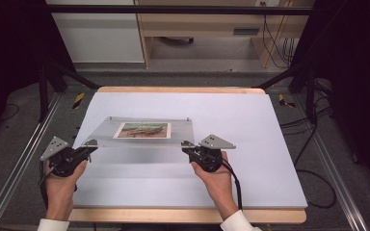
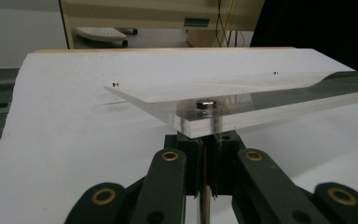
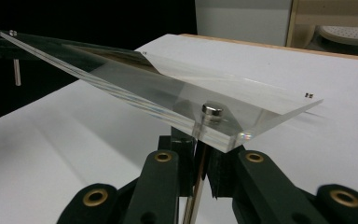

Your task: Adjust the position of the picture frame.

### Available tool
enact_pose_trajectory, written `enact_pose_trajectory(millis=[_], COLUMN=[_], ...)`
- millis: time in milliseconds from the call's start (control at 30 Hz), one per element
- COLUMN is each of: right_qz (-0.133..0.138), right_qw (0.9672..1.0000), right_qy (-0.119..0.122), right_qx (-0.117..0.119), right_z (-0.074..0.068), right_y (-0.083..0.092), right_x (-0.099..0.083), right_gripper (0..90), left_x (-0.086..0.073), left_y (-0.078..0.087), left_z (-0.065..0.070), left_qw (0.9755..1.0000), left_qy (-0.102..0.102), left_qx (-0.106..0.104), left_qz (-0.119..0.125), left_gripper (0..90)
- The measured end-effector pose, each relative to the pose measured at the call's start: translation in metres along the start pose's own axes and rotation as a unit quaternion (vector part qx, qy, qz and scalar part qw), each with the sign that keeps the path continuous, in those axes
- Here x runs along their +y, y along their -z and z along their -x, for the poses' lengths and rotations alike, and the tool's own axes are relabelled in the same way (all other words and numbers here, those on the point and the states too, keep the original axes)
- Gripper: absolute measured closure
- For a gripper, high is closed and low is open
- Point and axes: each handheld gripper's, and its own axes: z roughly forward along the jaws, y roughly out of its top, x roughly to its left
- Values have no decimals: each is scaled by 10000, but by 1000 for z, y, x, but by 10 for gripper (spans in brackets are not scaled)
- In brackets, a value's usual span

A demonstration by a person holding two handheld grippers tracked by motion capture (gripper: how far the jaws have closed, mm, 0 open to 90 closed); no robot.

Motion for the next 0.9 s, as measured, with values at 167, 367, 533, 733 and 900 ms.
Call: enact_pose_trajectory(millis=[167, 367, 533, 733, 900], right_qz=[12, 17, 26, 12, 16], right_qw=[10000, 10000, 10000, 10000, 10000], right_qy=[27, 17, 5, 4, -3], right_qx=[5, -4, -13, -13, -11], right_z=[0, 2, 3, 4, 5], right_y=[2, 4, 6, 7, 10], right_x=[1, 2, 2, 3, 4], right_gripper=[826, 825, 824, 823, 822], left_x=[1, 2, 4, 5, 6], left_y=[1, 1, 2, 2, 2], left_z=[2, 5, 7, 9, 13], left_qw=[10000, 10000, 9999, 9999, 9999], left_qy=[-13, -35, -55, -80, -63], left_qx=[-13, -14, -24, -19, -53], left_qz=[36, 72, 112, 129, 132], left_gripper=[840, 839, 839, 838, 838])
